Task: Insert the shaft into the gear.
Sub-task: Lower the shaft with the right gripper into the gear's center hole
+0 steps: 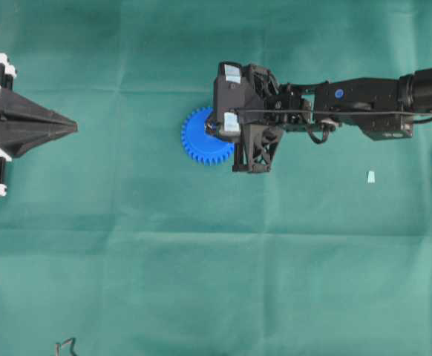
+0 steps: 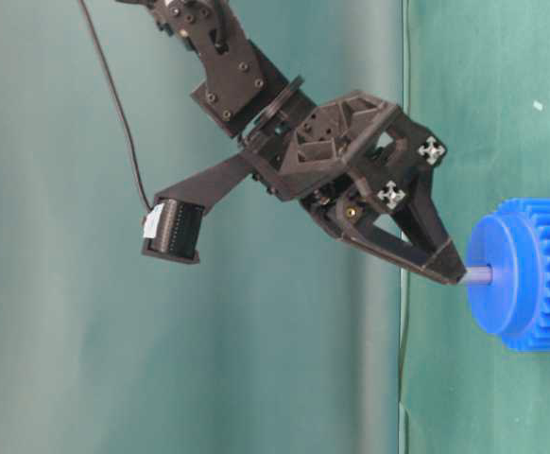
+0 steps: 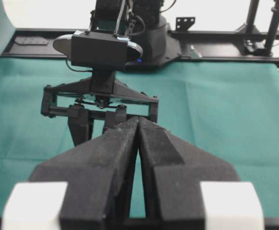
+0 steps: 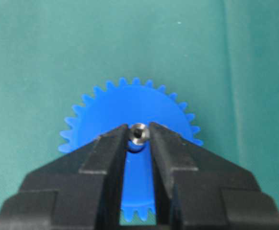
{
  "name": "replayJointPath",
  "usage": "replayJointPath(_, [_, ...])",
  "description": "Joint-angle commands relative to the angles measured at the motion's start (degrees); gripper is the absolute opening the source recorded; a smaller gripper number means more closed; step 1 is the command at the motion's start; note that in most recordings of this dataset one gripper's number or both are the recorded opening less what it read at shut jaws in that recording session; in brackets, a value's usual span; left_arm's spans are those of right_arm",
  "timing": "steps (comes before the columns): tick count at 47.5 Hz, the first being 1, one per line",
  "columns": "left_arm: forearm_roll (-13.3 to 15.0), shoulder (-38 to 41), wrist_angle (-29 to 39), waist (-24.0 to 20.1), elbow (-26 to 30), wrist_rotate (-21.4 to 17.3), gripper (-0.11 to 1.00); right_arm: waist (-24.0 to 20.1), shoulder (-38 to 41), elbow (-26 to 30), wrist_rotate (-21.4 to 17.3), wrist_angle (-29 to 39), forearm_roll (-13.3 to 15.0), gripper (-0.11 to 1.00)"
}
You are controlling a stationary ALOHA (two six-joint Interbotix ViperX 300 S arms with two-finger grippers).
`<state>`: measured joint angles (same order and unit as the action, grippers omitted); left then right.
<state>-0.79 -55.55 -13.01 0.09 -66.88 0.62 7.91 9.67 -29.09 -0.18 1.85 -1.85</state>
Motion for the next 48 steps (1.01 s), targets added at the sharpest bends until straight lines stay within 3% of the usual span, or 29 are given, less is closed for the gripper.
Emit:
replayJointPath(1, [-0.2,0.3,-0.3,0.1,1.3,0.1,0.0,-0.1,-1.0,0.5,-0.1,-0.7,-0.3,0.17])
replayJointPath(48, [-0.2,0.2,-0.2,0.1,1.3,0.1,0.0,-0.5,1.6,0.1,-0.2,-0.7,-0.3,0.17])
